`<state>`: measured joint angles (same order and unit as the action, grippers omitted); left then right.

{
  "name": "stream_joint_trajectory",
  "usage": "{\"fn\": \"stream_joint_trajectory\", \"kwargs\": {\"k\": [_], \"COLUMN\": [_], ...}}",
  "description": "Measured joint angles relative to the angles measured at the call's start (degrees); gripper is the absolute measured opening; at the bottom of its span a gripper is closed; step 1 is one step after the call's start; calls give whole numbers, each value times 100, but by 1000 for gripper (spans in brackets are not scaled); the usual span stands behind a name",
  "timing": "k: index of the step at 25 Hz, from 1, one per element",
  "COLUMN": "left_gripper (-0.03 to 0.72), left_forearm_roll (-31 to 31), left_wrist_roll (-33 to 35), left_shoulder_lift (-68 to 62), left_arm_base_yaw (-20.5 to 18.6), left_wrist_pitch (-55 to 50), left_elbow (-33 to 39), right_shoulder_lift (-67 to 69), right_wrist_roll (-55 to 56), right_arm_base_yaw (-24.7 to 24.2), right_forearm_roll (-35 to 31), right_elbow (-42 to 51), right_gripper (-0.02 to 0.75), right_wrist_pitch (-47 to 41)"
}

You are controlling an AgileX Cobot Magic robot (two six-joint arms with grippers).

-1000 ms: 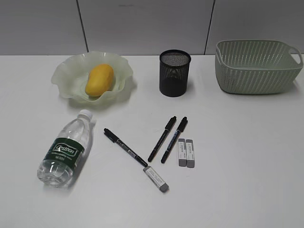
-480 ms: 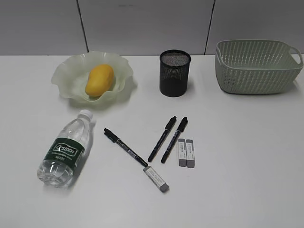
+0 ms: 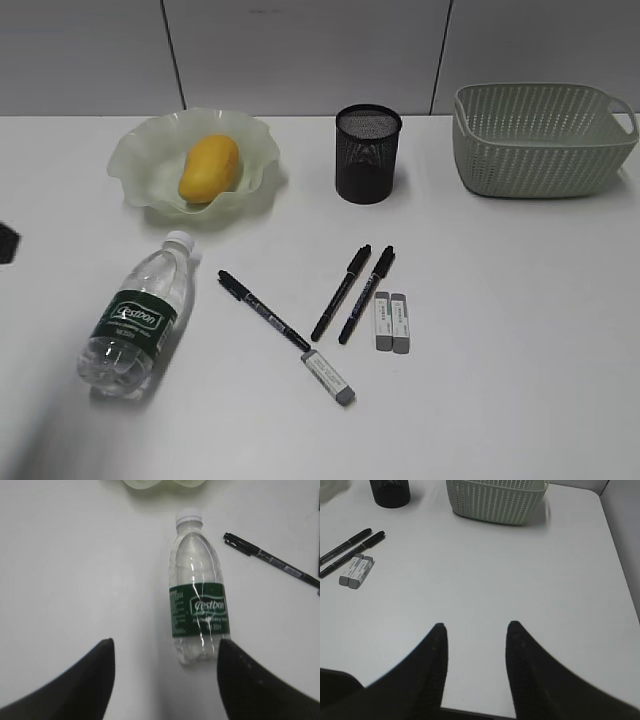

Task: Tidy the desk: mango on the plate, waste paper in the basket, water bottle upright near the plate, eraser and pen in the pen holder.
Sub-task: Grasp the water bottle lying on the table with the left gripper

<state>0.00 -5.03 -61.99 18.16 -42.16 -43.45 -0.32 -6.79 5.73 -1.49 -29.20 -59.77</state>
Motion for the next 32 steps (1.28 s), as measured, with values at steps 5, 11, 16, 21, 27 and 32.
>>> {"fn": "stream_joint_trajectory", "kwargs": {"k": [5,11,16,21,27,32], "left_gripper": [641,664,663,622,370,371], "left_forearm_roll": [0,0,-45,-49,-52,-52], "left_wrist_roll": [63,68,-23,-54,-73,-77], "left_shoulder_lift": [-2105,-3583,-4344,-4840,-5027,-4210], "left_arm_base_yaw": [170,503,533,533,533,533], "left_wrist_pitch": [313,343,382,427,373,947], "left_elbow": [-873,-1794,-2277,-2430,-2480,-1701], "right_shoulder_lift": [0,0,0,0,0,0], "right_wrist_roll": [1,6,6,6,6,6], "right_arm_base_yaw": [0,0,0,0,0,0], "right_forearm_roll": [0,0,0,0,0,0], "right_elbow": [0,0,0,0,0,0], "right_gripper": [316,279,272,269,267,267], "right_wrist_pitch": [2,6,6,6,8,15]}}
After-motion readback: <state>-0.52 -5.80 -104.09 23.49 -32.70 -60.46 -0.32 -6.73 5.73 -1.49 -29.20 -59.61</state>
